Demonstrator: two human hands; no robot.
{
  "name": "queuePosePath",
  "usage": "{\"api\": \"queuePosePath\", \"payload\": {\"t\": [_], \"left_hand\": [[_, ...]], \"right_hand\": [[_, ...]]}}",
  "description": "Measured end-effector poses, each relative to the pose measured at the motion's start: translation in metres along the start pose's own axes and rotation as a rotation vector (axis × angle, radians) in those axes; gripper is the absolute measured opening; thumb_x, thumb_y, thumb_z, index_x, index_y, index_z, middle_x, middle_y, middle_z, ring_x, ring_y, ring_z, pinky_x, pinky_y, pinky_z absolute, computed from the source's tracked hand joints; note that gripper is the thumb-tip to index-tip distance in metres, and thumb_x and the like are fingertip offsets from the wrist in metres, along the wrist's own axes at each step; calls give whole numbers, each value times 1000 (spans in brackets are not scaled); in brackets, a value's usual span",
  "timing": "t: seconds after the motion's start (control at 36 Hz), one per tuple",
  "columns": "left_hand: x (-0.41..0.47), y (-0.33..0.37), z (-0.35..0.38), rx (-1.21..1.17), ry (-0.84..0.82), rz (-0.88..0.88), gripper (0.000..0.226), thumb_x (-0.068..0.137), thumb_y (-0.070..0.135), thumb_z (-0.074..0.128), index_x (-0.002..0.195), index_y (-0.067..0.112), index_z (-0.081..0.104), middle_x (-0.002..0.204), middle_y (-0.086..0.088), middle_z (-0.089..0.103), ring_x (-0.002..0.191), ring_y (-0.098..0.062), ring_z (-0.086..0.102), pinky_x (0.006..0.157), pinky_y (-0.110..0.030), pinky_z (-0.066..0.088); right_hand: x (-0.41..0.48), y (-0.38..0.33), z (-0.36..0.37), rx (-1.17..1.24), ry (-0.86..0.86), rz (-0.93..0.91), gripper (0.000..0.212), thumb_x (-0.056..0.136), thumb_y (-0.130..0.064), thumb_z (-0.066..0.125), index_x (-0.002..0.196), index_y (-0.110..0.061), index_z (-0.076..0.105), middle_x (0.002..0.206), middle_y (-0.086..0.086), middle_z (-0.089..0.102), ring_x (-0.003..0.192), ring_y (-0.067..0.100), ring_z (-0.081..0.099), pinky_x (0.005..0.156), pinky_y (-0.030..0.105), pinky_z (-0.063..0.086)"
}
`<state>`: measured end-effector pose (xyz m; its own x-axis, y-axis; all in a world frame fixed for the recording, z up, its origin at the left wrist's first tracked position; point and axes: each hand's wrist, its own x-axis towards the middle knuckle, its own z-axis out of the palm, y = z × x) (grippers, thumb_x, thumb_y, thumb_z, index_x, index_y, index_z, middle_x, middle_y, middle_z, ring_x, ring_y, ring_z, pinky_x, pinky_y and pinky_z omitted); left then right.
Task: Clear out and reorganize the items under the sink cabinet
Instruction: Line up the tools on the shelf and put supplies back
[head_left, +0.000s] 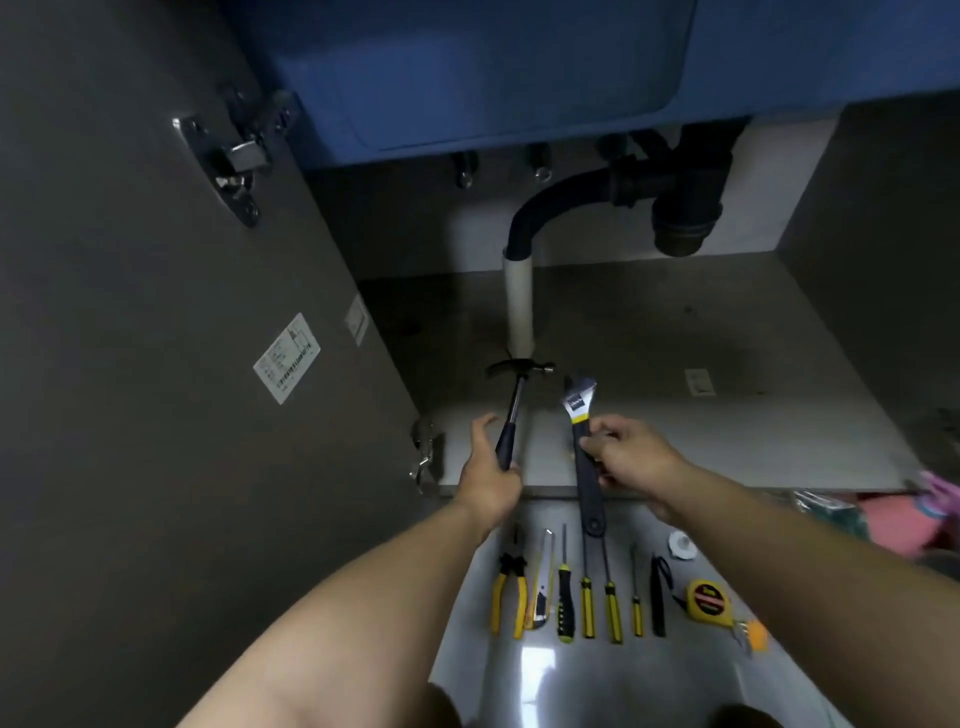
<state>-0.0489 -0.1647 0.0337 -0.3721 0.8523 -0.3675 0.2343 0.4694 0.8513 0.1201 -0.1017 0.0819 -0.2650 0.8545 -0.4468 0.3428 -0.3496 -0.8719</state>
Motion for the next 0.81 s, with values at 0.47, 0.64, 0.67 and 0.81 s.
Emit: {"api": "queuePosePath", "payload": {"t": [0.47,0.64,0.67,0.81], "left_hand": [[148,-68,1,444,273,6,51,95,1,51,145,8,46,132,-23,55,123,-37,55,107,-38,42],[168,-73,1,522,353,37,68,92,-2,49,156,6,28,155,-24,29,145,-39,30,122,-36,21],[170,-73,1,544,361,36,68,91,-2,49,156,7,29,154,-24,28,143,-40,31,121,-36,22],[174,-72,0,697,336,-20,64,87,1,55,148,6,35,145,-20,33,129,-39,38,111,-33,28]], "right_hand": [[95,96,6,-63,-61,-75,16,98,-6,58,87,-11,68,56,-9,56,58,10,50,69,28,40],[105,99,17,24,-66,-102,18,98,-8,59,85,-13,69,58,-6,58,53,4,51,62,28,42],[106,100,18,43,-67,-100,17,99,-9,59,85,-14,69,59,-6,60,52,3,52,60,27,42],[104,99,25,115,-48,-76,16,98,-9,60,87,-14,70,71,1,70,62,8,60,69,31,46]]}}
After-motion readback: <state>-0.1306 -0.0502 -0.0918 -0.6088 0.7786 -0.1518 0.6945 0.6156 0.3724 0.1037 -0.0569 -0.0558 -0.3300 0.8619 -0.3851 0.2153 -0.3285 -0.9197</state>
